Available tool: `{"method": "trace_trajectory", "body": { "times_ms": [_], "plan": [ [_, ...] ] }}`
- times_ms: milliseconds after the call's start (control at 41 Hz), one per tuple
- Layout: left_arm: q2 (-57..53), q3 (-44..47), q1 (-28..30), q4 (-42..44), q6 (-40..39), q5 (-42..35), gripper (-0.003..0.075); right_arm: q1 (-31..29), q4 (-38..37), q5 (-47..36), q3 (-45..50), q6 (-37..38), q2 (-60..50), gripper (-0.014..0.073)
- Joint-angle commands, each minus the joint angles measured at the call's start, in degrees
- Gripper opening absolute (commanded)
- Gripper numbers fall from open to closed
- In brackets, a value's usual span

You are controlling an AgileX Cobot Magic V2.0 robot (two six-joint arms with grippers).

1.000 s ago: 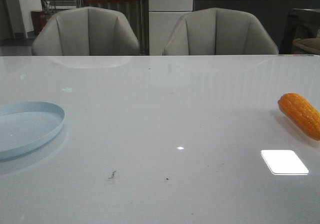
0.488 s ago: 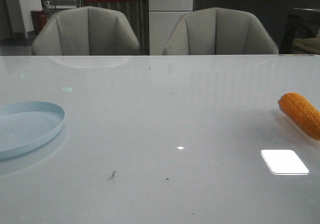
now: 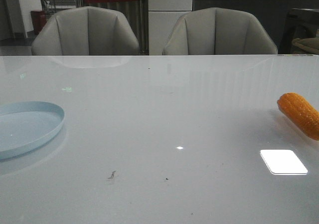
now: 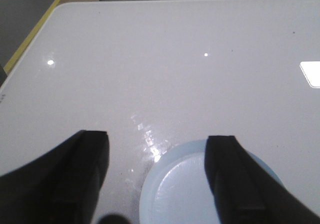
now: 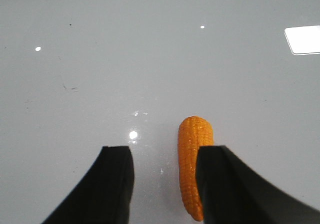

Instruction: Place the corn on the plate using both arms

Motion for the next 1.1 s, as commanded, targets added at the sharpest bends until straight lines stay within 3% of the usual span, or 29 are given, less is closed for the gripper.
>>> {"method": "trace_trajectory", "body": {
  "times_ms": [0, 171, 293, 439, 610, 902, 1073],
  "plan": [
    [-0.7, -2.1, 0.0, -0.6, -0.6, -7.1, 0.0544, 0.0, -0.4, -4.5, -2.1, -0.6, -0.5, 0.0426],
    [-0.2, -2.2, 0.3, -2.9, -0.7, -2.3, 0.051, 0.0, -0.4, -4.1, -2.1, -0.6, -0.5, 0.0426],
    [3.6, -3.8, 3.8, -9.8, -0.7, 6.1, 0.0509, 0.0, -0.4, -3.5, -2.1, -0.6, -0.5, 0.0426],
    [12.3, -8.9, 7.6, -12.1, -0.7, 17.0, 0.0509, 0.0, -0.4, -0.5, -2.1, -0.6, -0.5, 0.0426],
    [23.9, -19.1, 8.2, -11.6, -0.7, 27.5, 0.0509, 0.0, -0.4, 1.1, -2.1, -0.6, -0.5, 0.0426],
    [40.8, -33.9, 8.2, -11.4, -0.7, 36.6, 0.0509, 0.0, -0.4, 2.7, -2.1, -0.6, -0.5, 0.0426],
    [47.2, -37.4, 8.2, -11.4, -0.7, 41.6, 0.0509, 0.0, -0.4, 3.5, -2.1, -0.6, -0.5, 0.0426]
  ]
}}
